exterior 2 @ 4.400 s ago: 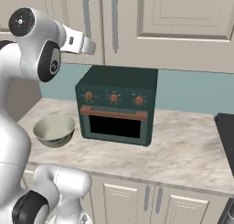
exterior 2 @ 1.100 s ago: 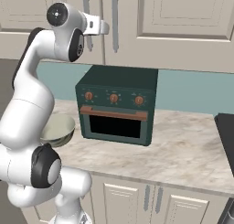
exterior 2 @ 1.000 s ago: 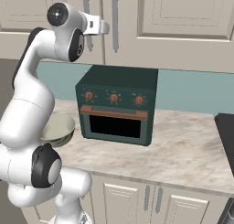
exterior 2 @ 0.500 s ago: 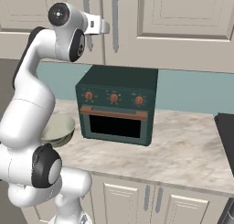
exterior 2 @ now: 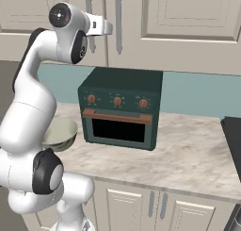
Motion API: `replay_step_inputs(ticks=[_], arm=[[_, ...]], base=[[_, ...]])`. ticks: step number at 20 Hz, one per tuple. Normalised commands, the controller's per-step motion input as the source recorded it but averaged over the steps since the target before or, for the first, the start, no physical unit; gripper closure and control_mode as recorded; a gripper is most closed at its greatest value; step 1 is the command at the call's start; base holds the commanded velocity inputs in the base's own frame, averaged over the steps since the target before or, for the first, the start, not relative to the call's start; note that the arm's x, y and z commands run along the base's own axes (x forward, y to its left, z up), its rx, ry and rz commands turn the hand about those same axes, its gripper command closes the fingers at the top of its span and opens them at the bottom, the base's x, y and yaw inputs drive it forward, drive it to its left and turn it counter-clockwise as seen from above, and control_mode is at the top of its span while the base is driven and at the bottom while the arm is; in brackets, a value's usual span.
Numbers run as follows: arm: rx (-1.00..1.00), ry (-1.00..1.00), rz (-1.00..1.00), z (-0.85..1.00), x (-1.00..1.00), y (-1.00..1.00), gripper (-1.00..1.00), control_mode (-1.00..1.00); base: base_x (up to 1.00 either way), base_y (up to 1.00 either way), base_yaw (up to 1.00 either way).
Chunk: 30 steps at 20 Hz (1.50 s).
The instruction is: Open the cabinet and setup a tea strainer by placing it in the bowl upright.
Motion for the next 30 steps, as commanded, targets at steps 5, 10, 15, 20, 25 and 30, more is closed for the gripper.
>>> replay_step_inputs(ticks=[5, 10, 15, 20, 25, 30], arm=[[-0.01, 0.00, -0.02, 0.00, -0.02, 0.00, 1.00, -1.00], [-0.02, 0.01, -0.02, 0.01, -0.27, 0.00, 1.00, -1.00], [-0.02, 0.00, -0.05, 0.00, -0.56, 0.07, 1.00, -1.00], [-0.02, 0.00, -0.06, 0.00, -0.78, 0.19, 1.00, -1.00], [-0.02, 0.00, -0.09, 0.00, -0.89, 0.30, 1.00, -1.00], [0.00, 0.00, -0.12, 0.00, -0.99, 0.33, 1.00, -1.00]], base=[[0.00, 0.00, 0.00], [0.00, 0.00, 0.00], [0.00, 0.00, 0.00], [0.00, 0.00, 0.00], [0.00, 0.00, 0.00], [0.00, 0.00, 0.00]])
